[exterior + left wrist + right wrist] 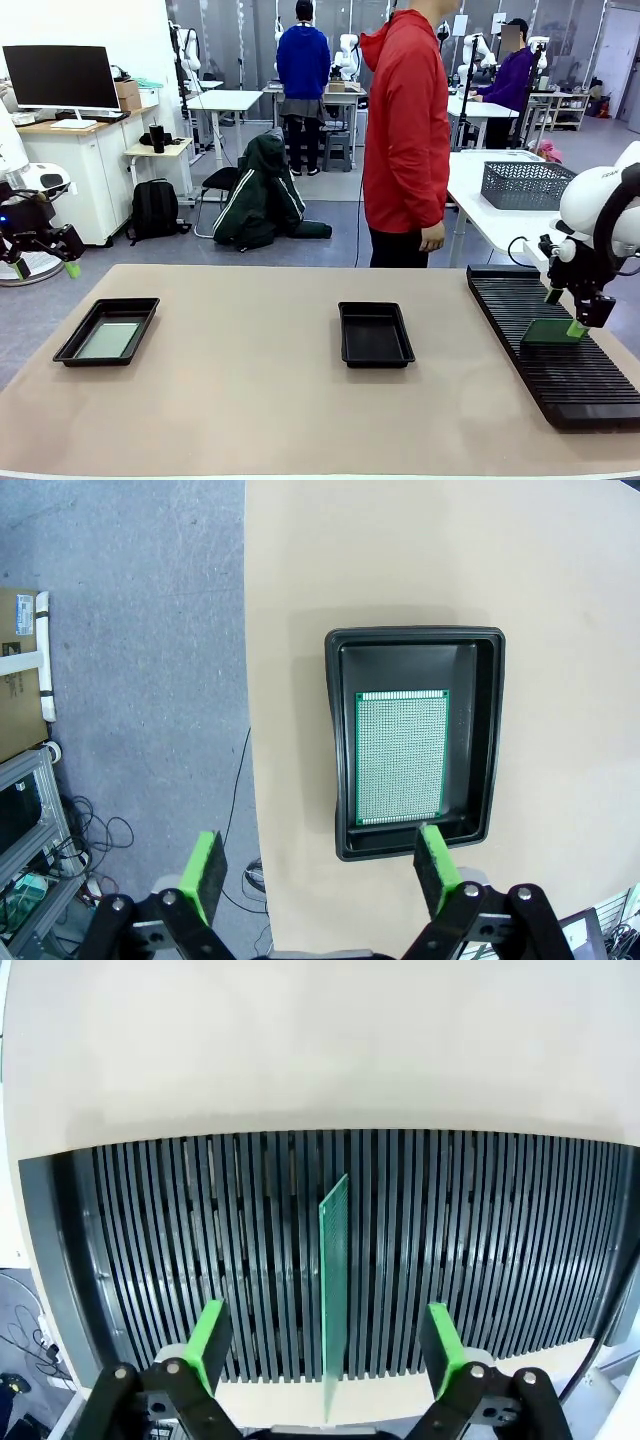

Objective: Inspect and transfer BCBs to ESD trays.
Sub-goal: Pick up the Blank PCB from the PCB Rack and place it in the right ESD tray.

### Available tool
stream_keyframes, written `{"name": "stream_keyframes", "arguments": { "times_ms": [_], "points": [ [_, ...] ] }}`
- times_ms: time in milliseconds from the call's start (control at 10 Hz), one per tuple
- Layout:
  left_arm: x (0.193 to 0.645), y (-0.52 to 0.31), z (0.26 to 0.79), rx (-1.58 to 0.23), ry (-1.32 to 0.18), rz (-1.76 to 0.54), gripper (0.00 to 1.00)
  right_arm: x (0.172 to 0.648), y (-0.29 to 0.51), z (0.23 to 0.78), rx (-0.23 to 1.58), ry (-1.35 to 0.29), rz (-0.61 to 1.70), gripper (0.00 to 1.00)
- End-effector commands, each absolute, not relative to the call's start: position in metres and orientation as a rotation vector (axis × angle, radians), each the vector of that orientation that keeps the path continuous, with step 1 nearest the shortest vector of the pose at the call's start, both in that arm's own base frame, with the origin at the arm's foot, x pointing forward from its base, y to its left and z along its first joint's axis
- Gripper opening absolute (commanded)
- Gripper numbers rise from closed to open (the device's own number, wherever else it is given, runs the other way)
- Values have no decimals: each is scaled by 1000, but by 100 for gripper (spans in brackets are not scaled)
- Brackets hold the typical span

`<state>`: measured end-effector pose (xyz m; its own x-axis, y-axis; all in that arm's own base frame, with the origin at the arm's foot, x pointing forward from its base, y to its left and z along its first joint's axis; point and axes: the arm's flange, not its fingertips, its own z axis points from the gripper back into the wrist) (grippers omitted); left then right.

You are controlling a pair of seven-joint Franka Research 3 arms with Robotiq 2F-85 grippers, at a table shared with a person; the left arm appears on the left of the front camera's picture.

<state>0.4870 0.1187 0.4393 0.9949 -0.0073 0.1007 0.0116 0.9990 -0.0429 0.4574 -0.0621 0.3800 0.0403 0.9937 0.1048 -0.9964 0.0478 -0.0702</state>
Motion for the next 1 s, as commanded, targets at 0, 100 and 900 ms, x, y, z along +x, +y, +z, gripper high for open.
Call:
{"name": "stream_keyframes", "arguments": {
  "times_ms": [0, 100, 900],
  "points": [
    [486, 120, 439, -51, -104, -16, 100, 453, -63, 381, 20, -134, 1526, 100],
    [486, 120, 439, -51, -104, -16, 100, 453, -63, 381, 20, -134, 1526, 100],
    [486, 120, 439, -51, -104, -16, 100, 453, -87, 349, -37, -198, 1527, 100]
  ]
}}
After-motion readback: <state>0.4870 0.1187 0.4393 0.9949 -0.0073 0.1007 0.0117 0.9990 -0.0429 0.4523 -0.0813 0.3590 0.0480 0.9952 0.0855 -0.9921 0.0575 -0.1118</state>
